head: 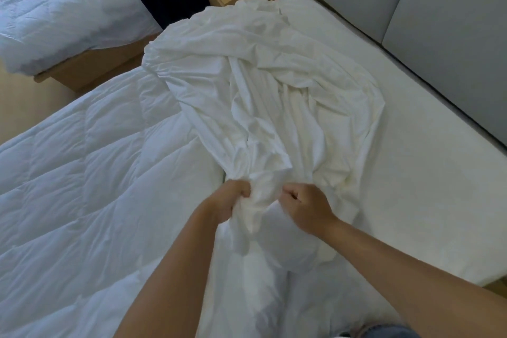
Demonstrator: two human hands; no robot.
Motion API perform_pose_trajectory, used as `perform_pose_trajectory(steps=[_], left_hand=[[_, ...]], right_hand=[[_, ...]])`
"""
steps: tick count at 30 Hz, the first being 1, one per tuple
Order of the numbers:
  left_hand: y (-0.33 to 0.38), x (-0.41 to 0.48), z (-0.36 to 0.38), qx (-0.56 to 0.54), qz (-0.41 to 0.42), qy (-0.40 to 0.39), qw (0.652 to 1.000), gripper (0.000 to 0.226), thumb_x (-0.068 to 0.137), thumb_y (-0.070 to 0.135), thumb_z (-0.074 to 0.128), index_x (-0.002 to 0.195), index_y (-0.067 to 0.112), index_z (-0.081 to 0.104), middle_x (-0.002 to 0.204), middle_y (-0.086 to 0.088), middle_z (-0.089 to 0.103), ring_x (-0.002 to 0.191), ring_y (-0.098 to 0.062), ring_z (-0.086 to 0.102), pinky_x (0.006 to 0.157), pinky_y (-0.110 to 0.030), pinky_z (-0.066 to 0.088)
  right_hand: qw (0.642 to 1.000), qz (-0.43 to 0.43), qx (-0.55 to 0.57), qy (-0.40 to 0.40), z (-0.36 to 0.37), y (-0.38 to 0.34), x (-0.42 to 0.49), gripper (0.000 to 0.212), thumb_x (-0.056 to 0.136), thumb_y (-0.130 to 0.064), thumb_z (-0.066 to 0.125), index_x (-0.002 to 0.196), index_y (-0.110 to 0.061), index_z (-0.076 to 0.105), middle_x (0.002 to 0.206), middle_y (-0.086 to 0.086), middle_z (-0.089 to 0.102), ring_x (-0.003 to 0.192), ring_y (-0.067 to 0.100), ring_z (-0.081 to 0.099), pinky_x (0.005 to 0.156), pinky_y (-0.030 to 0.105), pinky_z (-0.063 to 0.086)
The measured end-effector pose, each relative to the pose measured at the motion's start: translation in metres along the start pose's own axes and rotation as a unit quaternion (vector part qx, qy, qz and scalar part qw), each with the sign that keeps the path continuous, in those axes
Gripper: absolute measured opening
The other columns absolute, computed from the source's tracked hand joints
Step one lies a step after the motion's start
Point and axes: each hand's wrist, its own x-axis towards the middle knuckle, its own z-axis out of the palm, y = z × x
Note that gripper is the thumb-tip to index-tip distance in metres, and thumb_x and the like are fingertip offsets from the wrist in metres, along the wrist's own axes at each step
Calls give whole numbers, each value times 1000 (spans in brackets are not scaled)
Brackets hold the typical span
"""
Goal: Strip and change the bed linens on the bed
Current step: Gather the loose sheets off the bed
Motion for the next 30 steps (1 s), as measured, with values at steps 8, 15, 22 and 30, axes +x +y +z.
perform_pose_trajectory(steps=[8, 15, 22, 30], left_hand=[[26, -8, 19, 202, 23, -55, 977, 18, 85, 20, 59, 68, 17, 65, 76, -5, 61, 68, -16, 58, 67, -27, 47], [13, -6, 7, -140, 57, -91, 984, 34, 64, 9, 67, 97, 1, 63, 86, -12, 65, 78, -24, 65, 71, -33, 54], [10, -10, 15, -131, 44, -48, 989, 17, 82, 0, 53, 95, 1, 64, 83, -11, 68, 77, -23, 67, 71, -33, 56], [9, -19, 22, -193, 59, -93, 975, 38, 77, 25, 71, 109, 6, 63, 93, -11, 68, 86, -24, 66, 77, -36, 54]], right_hand=[[982, -179, 31, 43, 11, -47, -12, 45, 77, -18, 50, 47, -27, 18, 42, -8, 21, 46, 12, 28, 45, 24, 22], [963, 162, 183, 110, 8, -10, -4, 23, 87, -36, 55, 71, -21, 49, 69, -13, 57, 68, 12, 51, 58, 27, 35], [903, 368, 197, -103, 2, 5, 24, 66, 82, -56, 61, 122, -4, 54, 105, 5, 59, 91, 23, 55, 78, 31, 41], [912, 363, 151, -114, 27, 2, 44, 4, 90, -7, 53, 87, -4, 55, 84, 8, 55, 72, 20, 54, 68, 28, 46]])
